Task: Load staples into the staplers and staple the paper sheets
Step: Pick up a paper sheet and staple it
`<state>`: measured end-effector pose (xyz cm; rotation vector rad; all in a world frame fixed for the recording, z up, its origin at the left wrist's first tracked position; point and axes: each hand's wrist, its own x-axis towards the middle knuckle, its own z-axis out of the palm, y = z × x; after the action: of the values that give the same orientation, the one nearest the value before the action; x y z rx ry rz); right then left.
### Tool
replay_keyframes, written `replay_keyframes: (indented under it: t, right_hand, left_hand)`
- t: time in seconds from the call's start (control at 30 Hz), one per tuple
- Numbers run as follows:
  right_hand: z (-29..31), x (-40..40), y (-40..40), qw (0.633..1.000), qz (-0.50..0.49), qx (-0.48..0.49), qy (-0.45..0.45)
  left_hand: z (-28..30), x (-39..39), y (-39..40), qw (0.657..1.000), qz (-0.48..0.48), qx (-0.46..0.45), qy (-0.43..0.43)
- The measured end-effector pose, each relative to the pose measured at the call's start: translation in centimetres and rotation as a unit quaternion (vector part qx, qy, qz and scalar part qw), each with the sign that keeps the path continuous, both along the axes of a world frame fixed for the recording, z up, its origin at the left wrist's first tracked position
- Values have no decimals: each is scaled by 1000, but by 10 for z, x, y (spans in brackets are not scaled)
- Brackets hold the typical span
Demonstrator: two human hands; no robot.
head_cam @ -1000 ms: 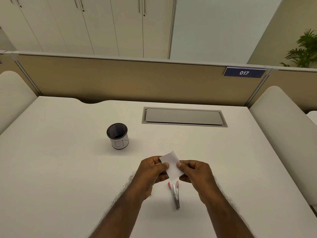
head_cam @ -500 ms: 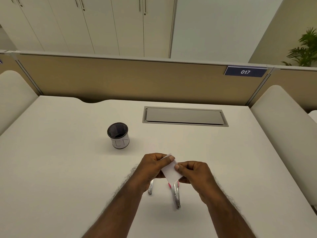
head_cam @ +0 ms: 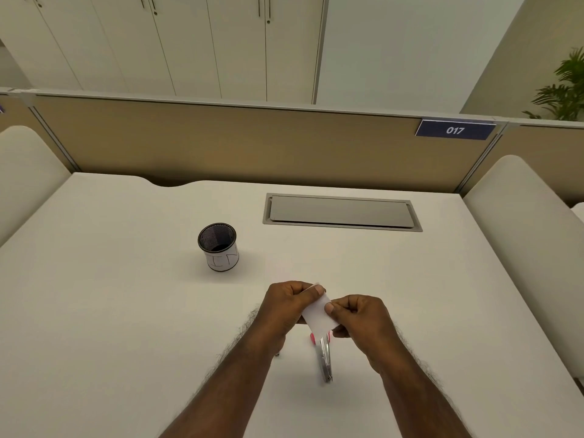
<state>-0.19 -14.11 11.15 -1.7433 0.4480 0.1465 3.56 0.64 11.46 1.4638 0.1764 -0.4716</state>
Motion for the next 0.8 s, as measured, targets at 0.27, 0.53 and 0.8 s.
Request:
replay_keyframes:
  t: [0.27,0.53,0.8]
  right_hand:
    - [-9,-3,1,993,-87,69,-29]
    - [-67,-4,-1,985,-68,-157,-2]
    - [-117,-27,28,920,66,-376,91]
  left_hand:
    - [-18,-8,7,987,8,-134,89]
    - [-23,0,16,990,120,-54,41]
    - [-33,3,21,991,128,-18,27]
